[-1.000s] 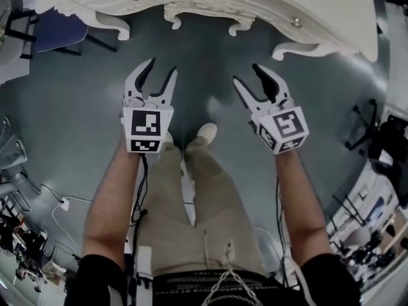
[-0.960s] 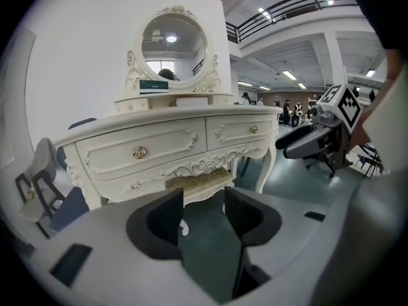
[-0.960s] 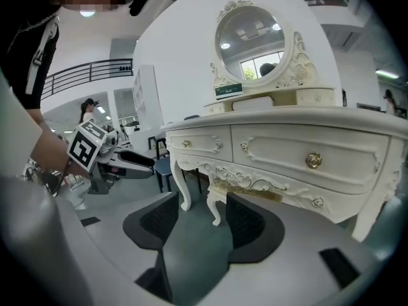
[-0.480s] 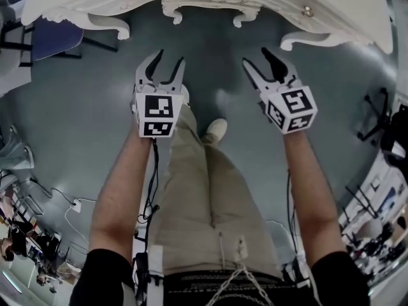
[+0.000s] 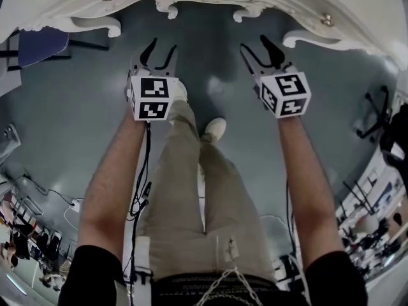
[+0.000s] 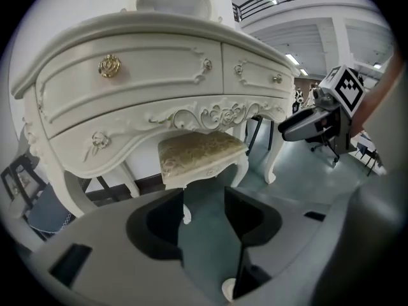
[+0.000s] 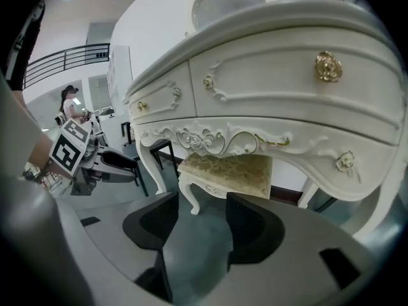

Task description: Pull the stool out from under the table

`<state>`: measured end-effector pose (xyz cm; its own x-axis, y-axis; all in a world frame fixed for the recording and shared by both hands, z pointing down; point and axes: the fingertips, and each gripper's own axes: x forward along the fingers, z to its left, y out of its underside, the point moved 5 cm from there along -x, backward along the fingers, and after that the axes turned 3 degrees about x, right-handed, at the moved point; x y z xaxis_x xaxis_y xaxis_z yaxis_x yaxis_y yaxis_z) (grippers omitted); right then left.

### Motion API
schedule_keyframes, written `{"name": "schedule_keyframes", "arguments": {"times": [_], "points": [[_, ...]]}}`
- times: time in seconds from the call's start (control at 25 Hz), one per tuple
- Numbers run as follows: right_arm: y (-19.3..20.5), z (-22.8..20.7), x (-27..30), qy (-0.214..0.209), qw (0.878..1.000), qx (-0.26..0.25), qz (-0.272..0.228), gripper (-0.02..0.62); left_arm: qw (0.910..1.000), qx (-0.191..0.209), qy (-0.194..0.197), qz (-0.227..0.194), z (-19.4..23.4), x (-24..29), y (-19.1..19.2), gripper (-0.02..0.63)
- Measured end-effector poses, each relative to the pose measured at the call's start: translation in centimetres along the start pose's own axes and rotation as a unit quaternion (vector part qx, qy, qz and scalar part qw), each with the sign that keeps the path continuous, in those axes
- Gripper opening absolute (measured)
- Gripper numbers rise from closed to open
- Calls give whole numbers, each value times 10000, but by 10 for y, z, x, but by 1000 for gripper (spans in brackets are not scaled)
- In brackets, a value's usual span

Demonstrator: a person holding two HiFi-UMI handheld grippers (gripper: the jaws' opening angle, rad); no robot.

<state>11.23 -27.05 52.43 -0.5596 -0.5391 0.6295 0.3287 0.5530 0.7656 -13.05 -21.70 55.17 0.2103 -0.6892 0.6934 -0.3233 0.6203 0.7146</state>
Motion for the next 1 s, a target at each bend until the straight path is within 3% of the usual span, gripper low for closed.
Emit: {"name": "schedule_keyframes", "arguments": {"times": [0.36, 0.6, 0.76, 1.0], "points": [[16, -24, 53, 191, 9995, -98, 218, 209, 9997, 194, -160, 71, 20, 53, 0, 186], [21, -43, 83, 348, 9983, -288, 364, 209, 9969, 681, -353, 186, 37, 88, 7, 187], [27, -68, 98, 669, 9963, -293, 457, 216, 9932, 978, -501, 375, 46, 114, 16, 190], [46, -101, 117, 1144, 9909, -367, 614, 252, 9825, 1612, -624, 689, 64, 145, 30, 206]]}}
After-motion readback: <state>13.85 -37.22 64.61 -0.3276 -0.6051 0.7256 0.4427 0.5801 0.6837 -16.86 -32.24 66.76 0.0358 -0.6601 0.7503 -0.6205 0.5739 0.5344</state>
